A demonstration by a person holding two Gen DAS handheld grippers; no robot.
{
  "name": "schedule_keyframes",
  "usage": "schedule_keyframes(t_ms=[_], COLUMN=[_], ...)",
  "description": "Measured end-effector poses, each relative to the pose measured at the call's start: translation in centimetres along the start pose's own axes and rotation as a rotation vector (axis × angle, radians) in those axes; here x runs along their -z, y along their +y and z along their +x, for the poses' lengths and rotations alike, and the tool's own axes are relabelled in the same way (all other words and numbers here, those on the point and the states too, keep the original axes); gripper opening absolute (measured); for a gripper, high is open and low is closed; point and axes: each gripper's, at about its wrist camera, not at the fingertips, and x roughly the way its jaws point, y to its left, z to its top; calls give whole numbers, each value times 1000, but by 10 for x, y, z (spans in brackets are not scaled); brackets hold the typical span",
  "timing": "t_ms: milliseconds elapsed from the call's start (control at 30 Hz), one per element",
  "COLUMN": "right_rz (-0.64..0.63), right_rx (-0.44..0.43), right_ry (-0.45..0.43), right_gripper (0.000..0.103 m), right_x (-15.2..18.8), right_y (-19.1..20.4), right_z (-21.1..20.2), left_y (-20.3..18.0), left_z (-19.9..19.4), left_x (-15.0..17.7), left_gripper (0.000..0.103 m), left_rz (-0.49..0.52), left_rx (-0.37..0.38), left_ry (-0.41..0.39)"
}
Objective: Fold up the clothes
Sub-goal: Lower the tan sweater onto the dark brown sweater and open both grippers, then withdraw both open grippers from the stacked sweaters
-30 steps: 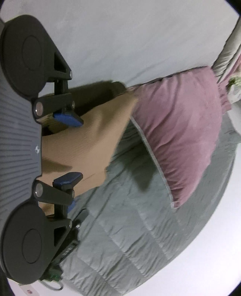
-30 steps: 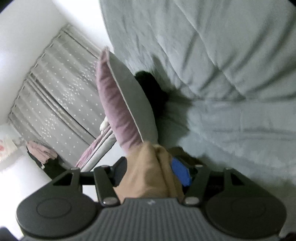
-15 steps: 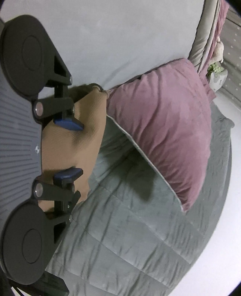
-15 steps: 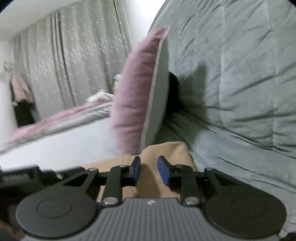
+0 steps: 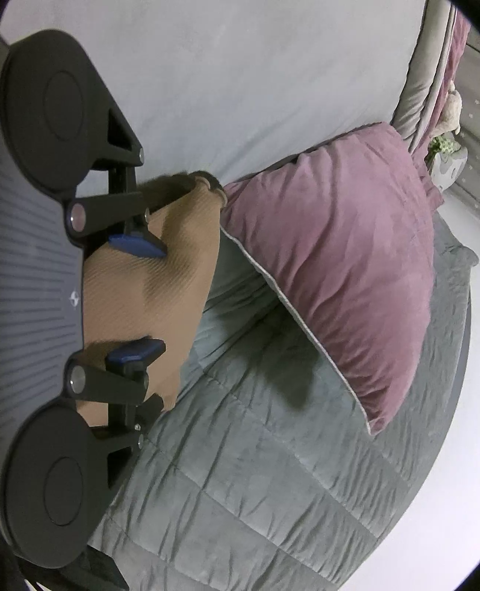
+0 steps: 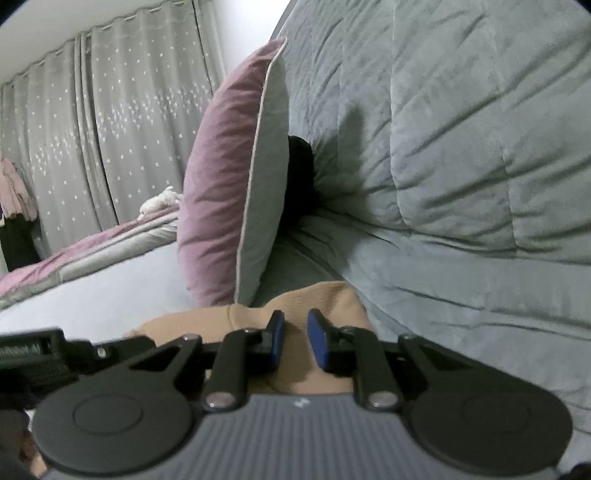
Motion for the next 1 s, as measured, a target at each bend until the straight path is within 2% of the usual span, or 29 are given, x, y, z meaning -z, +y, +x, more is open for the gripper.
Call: schedule_keyframes(t_ms=[200, 367, 467, 633, 733, 1000], right_rz=[21, 6, -4, -10, -27, -15], right_rx=[-17, -17, -15, -20, -18, 10], right_ry=[-16, -35, -36, -38, -36, 37], right_gripper=[28, 29, 29, 29, 29, 25], right_x=[-16, -18, -13, -2, 2, 15], right_y=[4, 8, 11, 16, 19, 16], right_z=[-20, -49, -64, -86, -96, -90], left_y=[-6, -24, -39, -59, -65, -70], left_z=[-31, -52, -59, -63, -57, -59], left_x=[-7, -4, 5, 27, 41, 39], left_gripper=[47, 47, 46, 36, 31, 30], left_rz=[12, 70, 130, 249, 305, 314], left_rx=[7, 53, 85, 137, 131, 107], left_ry=[-49, -63, -42, 14, 61, 114])
